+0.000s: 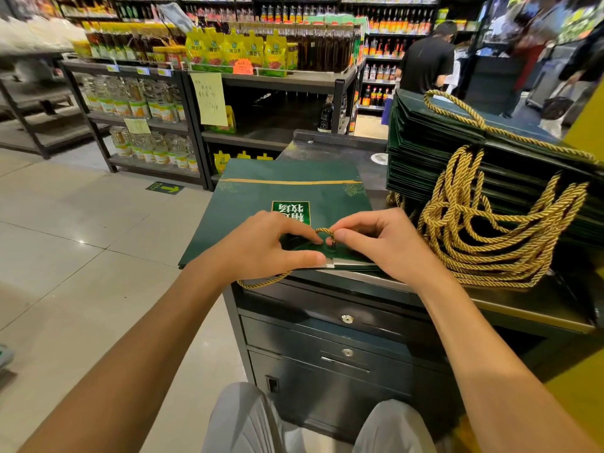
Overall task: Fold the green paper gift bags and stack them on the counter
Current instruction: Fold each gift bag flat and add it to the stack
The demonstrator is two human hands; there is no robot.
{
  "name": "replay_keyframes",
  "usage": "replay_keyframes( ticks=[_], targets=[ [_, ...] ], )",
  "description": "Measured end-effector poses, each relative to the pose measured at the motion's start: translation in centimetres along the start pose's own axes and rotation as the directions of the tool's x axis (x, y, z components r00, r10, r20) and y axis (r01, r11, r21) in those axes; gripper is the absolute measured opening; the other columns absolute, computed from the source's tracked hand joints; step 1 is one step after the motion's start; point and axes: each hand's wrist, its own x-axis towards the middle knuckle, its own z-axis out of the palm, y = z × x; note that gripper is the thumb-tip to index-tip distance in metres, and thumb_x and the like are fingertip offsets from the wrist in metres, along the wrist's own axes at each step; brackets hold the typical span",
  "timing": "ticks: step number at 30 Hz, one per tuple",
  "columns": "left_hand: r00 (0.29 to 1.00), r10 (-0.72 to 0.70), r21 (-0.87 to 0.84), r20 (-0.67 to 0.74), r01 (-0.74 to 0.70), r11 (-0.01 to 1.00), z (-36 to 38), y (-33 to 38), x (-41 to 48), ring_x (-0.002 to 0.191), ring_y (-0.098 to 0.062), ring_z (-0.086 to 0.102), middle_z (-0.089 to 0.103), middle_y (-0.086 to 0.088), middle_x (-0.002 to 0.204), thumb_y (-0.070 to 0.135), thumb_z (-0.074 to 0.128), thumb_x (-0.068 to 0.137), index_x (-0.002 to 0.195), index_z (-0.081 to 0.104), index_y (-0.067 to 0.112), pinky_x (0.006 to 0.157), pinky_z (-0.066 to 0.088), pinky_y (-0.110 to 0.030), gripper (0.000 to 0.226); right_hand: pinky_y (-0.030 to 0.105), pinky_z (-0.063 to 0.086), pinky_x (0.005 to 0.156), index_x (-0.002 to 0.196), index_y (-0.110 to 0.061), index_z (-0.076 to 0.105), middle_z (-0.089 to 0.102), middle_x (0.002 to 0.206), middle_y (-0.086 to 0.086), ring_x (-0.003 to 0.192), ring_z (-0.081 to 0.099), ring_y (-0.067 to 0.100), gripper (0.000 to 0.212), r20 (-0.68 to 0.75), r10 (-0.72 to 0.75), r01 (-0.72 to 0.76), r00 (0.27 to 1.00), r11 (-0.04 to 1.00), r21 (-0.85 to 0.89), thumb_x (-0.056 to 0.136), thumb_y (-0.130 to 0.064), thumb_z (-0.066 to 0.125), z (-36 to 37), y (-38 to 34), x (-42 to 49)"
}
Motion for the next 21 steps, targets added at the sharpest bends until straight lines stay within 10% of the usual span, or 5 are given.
replay_keyframes(
  ticks=[5, 21],
  targets=[
    [1.000, 0.002, -0.011, -0.001, -0.002, 1.000, 0.0, -0.1, 0.1, 0.098, -0.005, 0.066, 0.073, 0.016, 0.111, 0.075, 0.056, 0.080, 0.121, 0.072, 0.040, 0.082, 0.058, -0.037, 0.057, 0.017, 0.049, 0.069, 0.100, -0.019, 0.081, 0.075, 0.082, -0.015, 0.074, 0.064, 0.001, 0.012, 0.024, 0.003, -0.001, 1.000, 0.998, -0.056, 0.093, -0.016, 0.073, 0.0, 0.1, -0.1],
    [0.998, -0.026, 0.105, -0.051, 0.031, 0.994, 0.2, 2.2, -0.3, 0.083, -0.014, 0.064, 0.067, 0.006, 0.096, 0.043, 0.053, 0.101, 0.107, 0.057, 0.026, 0.074, 0.056, -0.038, 0.019, 0.011, 0.047, 0.089, 0.106, -0.013, 0.080, 0.076, 0.104, -0.008, 0.100, 0.067, 0.002, 0.017, 0.015, -0.056, 0.057, 0.998, 0.994, -0.092, 0.093, -0.009, 0.069, 0.1, 0.1, -1.4]
  ],
)
